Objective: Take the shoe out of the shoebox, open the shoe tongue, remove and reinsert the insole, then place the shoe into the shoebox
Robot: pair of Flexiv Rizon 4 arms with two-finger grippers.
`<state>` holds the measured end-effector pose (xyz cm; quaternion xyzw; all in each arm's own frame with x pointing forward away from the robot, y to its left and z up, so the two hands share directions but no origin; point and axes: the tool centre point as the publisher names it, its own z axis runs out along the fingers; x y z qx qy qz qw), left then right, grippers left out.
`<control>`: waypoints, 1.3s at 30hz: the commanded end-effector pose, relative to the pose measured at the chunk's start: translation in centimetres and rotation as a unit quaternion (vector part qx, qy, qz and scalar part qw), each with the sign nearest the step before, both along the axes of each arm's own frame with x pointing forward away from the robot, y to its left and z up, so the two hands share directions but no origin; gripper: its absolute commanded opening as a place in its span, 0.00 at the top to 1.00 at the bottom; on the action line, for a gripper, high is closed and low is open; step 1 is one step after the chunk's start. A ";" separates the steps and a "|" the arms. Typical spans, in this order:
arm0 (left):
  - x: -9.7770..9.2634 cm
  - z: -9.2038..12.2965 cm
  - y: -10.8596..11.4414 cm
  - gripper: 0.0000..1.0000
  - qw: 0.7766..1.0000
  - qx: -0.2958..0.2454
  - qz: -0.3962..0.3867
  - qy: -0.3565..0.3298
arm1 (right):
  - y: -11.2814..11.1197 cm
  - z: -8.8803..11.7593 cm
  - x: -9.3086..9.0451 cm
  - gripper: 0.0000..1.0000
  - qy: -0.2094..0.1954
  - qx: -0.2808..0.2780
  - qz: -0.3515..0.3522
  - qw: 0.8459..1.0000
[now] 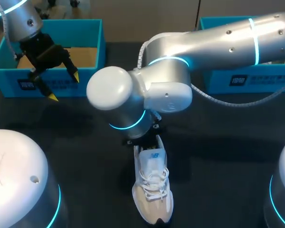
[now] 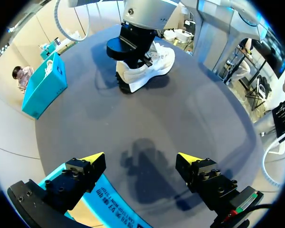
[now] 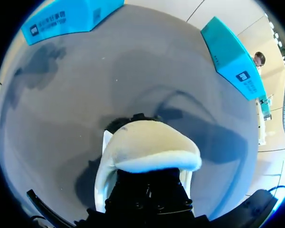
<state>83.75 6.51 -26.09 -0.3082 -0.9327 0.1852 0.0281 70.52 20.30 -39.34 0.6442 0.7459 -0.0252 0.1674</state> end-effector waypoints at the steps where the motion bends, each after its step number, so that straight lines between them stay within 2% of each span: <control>1: 0.0 0.1 0.0 0.00 1.000 0.002 0.000 0.000 | 0.6 0.9 -1.0 1.00 -0.038 -0.051 -0.051 0.997; 6: 0.0 0.1 0.0 0.00 1.000 0.002 0.000 0.000 | 0.4 2.1 -1.1 1.00 -0.051 -0.075 -0.047 0.995; 12: 0.0 0.1 0.0 0.00 1.000 0.002 0.000 0.000 | -0.4 1.9 -0.8 1.00 -0.046 -0.111 -0.054 0.991; 20: 0.0 0.1 0.0 0.00 1.000 0.002 0.000 0.000 | -1.3 -0.1 -0.6 1.00 -0.023 -0.147 -0.067 0.987; 27: 0.0 0.1 0.0 0.00 1.000 0.002 0.000 0.000 | -1.5 -2.2 -0.7 1.00 -0.003 -0.127 -0.071 0.989; 30: 0.0 0.1 0.0 0.00 1.000 0.002 0.000 0.000 | -1.2 -2.5 -0.8 1.00 -0.002 -0.107 -0.067 0.992; 33: 0.0 0.1 0.0 0.00 1.000 0.002 0.000 0.000 | -0.8 -2.2 -0.9 1.00 -0.003 -0.102 -0.063 0.993; 39: 0.0 0.1 0.0 0.00 1.000 0.002 0.000 0.000 | -0.8 0.2 -0.9 1.00 -0.025 -0.101 -0.060 0.993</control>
